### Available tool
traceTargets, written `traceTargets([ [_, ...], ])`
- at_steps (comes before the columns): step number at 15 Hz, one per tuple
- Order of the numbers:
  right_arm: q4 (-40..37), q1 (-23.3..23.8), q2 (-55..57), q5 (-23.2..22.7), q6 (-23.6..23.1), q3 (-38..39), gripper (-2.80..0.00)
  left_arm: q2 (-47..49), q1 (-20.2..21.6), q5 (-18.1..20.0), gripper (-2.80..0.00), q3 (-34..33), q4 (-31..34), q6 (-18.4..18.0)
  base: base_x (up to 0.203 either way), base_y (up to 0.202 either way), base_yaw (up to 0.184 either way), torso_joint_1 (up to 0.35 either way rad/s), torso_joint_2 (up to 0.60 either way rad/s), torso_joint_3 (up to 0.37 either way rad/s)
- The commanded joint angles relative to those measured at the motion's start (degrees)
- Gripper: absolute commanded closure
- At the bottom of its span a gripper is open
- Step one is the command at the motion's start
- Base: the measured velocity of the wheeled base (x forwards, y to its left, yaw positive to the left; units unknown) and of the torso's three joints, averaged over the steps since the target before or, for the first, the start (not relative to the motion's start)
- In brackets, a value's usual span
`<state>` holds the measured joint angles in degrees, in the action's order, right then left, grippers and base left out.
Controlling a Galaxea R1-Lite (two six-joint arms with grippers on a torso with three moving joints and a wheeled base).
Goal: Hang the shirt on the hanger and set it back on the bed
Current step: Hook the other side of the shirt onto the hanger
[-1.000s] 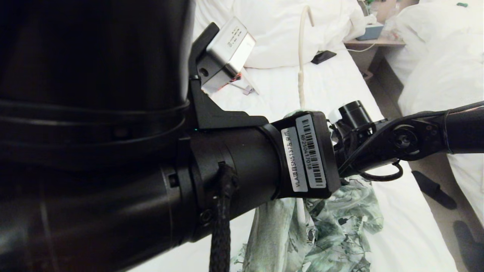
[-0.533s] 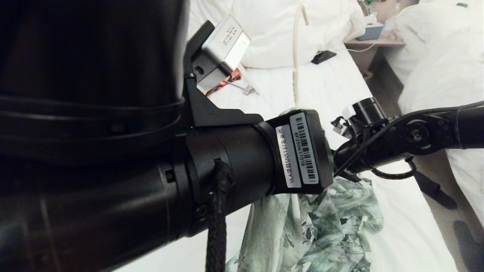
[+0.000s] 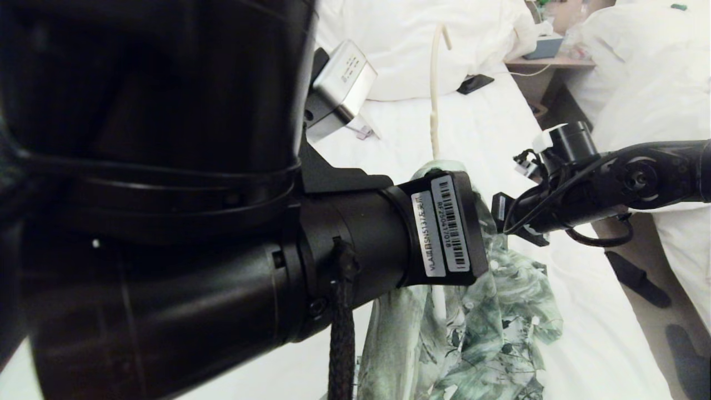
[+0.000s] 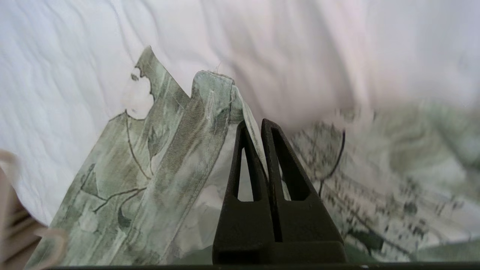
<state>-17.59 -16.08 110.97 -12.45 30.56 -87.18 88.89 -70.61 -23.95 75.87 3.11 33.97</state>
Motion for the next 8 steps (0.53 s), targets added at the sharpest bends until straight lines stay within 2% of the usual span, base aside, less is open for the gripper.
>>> traceTargets([
  [1, 1.14, 0.09, -0.05, 0.03, 0.07, -0.52, 0.0, 0.43, -0.81, -0.13, 0.0, 0.03, 0.14, 0.21, 0.0, 0.0, 0.0, 0.0, 0.0, 0.0],
  [4, 4.88, -0.08, -0.21, 0.09, -0.35, -1.46, 0.0, 0.23, -2.28, -0.13, 0.0, 0.33, 0.35, 0.13, 0.0, 0.0, 0.0, 0.0, 0.0, 0.0],
  [8, 5.02, -0.97, -0.74, 1.99, -2.71, -3.26, 0.0, 0.72, -3.81, -0.04, 0.0, 0.41, 1.64, 0.21, 0.0, 0.0, 0.0, 0.0, 0.0, 0.0],
])
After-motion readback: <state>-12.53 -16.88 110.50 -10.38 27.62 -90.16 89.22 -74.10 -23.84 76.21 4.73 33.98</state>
